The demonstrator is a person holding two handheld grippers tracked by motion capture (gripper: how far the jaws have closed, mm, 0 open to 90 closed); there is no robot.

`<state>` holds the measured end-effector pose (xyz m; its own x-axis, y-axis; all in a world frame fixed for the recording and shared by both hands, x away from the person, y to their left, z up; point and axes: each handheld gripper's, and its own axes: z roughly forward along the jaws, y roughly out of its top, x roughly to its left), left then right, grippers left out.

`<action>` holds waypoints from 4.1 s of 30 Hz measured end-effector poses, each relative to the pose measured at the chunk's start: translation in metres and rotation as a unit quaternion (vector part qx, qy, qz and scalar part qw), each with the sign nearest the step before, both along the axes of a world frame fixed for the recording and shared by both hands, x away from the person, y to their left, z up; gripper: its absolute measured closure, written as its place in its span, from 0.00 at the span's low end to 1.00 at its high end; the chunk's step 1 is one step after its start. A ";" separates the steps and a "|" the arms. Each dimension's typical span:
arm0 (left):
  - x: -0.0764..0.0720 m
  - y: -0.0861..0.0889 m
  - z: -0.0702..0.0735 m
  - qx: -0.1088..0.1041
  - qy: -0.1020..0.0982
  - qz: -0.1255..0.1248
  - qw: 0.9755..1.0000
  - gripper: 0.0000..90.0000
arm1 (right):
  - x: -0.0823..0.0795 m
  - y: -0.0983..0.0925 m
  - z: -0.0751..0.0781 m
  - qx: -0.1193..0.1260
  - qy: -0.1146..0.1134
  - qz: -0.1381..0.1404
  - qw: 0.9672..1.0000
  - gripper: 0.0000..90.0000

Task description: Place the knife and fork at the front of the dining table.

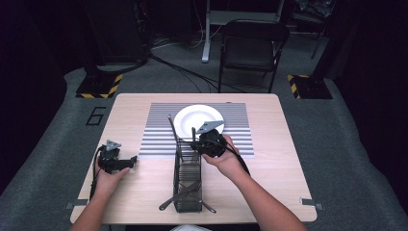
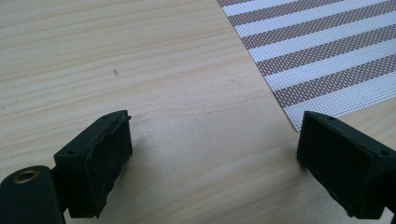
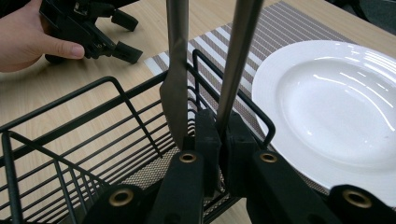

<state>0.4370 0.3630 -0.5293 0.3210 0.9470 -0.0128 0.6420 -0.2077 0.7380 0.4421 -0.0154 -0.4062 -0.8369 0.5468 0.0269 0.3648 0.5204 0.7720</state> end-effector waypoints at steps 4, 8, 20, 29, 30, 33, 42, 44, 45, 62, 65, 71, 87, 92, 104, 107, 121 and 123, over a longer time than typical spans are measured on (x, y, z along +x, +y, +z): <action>0.000 0.000 0.000 0.000 0.000 0.000 1.000 0.11 | -0.002 0.000 0.007 0.004 -0.002 0.003 1.000 0.96; 0.000 0.000 0.000 0.000 0.000 0.000 1.000 0.11 | -0.004 0.000 0.012 0.005 -0.002 0.004 1.000 0.96; 0.000 0.000 0.000 0.000 0.000 0.000 1.000 0.11 | -0.008 0.001 0.037 0.008 0.008 0.019 1.000 0.96; 0.000 0.000 0.000 0.000 0.000 0.000 1.000 0.11 | -0.008 -0.005 0.061 0.017 0.012 0.021 1.000 0.96; 0.000 0.000 0.000 0.000 0.000 0.000 1.000 0.11 | -0.008 -0.005 0.061 0.017 0.012 0.021 1.000 0.96; 0.000 0.000 0.000 0.000 0.000 0.000 1.000 0.11 | -0.008 -0.007 0.071 0.020 0.009 0.020 1.000 0.96; 0.000 0.000 0.000 0.000 0.000 0.000 1.000 0.11 | -0.006 -0.012 0.092 0.017 -0.004 0.020 1.000 0.96; 0.000 0.000 0.000 0.000 0.000 0.000 1.000 0.11 | -0.007 -0.013 0.097 0.018 0.000 0.017 1.000 0.96; 0.000 0.000 0.000 0.000 0.000 0.000 1.000 0.11 | -0.006 -0.014 0.098 0.018 -0.003 0.018 1.000 0.96; 0.000 0.000 0.000 0.000 0.000 0.000 1.000 0.11 | 0.005 -0.041 0.109 0.020 -0.006 -0.016 1.000 0.96; 0.000 0.000 0.000 0.000 0.000 0.000 1.000 0.11 | 0.007 -0.049 0.108 0.016 -0.010 -0.024 1.000 0.96; 0.000 0.000 0.000 0.000 0.000 0.000 1.000 0.11 | 0.011 -0.063 0.100 0.009 -0.011 -0.044 0.999 0.96; 0.000 0.000 0.000 0.000 0.000 0.000 1.000 0.11 | 0.035 -0.087 0.059 -0.003 0.004 -0.099 0.995 0.96; 0.000 0.000 0.000 0.000 0.000 0.000 1.000 0.11 | 0.040 -0.091 0.047 -0.006 0.001 -0.112 0.994 0.96; 0.000 0.000 0.000 0.000 0.000 0.000 1.000 0.11 | 0.055 -0.099 0.012 -0.020 0.015 -0.152 0.988 0.96; 0.000 0.000 0.000 0.000 0.000 0.000 1.000 0.11 | 0.059 -0.100 0.005 -0.025 0.017 -0.156 0.987 0.96; 0.000 0.000 0.000 0.000 0.000 0.000 1.000 0.11 | 0.074 -0.108 -0.012 -0.025 0.030 -0.174 0.984 0.96; 0.000 0.000 0.000 0.000 0.000 0.000 1.000 0.11 | 0.075 -0.107 -0.012 -0.021 0.033 -0.180 0.983 0.96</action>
